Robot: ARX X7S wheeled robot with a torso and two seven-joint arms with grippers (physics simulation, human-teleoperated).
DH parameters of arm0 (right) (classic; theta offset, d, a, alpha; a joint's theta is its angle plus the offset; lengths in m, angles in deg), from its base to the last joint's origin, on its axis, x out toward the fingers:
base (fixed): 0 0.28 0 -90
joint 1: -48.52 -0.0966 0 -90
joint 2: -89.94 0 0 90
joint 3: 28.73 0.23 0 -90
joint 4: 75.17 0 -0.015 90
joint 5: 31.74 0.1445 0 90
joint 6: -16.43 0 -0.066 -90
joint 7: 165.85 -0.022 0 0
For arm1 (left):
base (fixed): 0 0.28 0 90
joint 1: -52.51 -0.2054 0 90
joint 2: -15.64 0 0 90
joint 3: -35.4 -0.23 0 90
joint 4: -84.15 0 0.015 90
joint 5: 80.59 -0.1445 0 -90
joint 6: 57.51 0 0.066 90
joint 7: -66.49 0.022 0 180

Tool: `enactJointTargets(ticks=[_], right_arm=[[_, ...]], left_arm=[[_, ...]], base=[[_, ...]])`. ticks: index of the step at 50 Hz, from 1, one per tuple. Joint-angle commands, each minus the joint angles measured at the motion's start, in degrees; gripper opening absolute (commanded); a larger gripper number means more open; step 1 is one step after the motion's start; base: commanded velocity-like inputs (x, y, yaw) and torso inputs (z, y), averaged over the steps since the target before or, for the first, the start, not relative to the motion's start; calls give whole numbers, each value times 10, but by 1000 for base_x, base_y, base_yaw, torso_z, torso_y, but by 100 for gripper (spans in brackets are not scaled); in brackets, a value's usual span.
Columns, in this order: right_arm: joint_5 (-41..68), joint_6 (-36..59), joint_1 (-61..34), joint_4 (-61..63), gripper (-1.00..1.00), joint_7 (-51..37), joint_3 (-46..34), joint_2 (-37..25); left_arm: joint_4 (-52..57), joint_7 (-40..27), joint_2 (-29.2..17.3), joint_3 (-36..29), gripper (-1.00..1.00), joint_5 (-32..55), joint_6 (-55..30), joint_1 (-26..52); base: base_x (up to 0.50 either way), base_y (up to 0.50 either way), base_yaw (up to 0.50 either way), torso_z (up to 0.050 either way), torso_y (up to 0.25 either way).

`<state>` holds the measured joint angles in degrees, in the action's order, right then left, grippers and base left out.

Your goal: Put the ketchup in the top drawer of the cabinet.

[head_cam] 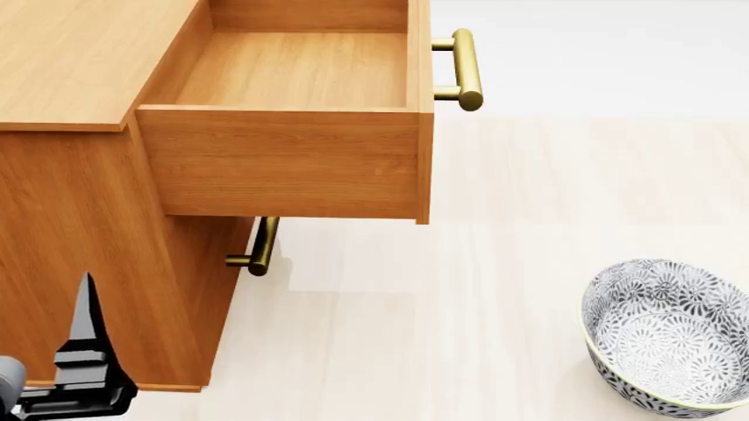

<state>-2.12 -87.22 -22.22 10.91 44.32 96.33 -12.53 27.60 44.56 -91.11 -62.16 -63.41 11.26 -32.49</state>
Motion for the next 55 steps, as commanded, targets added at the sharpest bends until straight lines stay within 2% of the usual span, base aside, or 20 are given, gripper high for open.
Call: enactJointTargets(ticks=[1, 5, 19, 29, 35, 46, 55], right_arm=[[-9, -12, -2, -7, -100, 0, 0, 0], [-8, -8, 0, 0, -100, -5, 1, -1], [-5, 73, 18, 139, -100, -88, 10, -24], [24, 189, 29, 309, -100, -194, 30, -60], [65, 290, 5, 382, -100, -275, 34, -101], [152, 382, -44, 447, -100, -347, 67, -172], [296, 455, -69, 504, -100, -422, 156, -261]], left_arm=[[0, -5, -2, 3, 100, 3, 1, 1], [2, -6, -4, 1, 100, 2, -1, 1], [-1, -5, -8, 2, 100, 9, 0, 0], [-5, -4, -8, -2, 100, 12, 7, 0], [-1, -6, -9, -1, 100, 16, 5, 1], [-7, -4, -13, 1, 100, 16, 20, -9], [-4, -3, -17, 5, 100, 20, 26, -14]], base=[[0, 0, 0, 0, 0], [0, 0, 0, 0, 0], [0, 0, 0, 0, 0], [0, 0, 0, 0, 0], [0, 0, 0, 0, 0], [0, 0, 0, 0, 0], [0, 0, 0, 0, 0]])
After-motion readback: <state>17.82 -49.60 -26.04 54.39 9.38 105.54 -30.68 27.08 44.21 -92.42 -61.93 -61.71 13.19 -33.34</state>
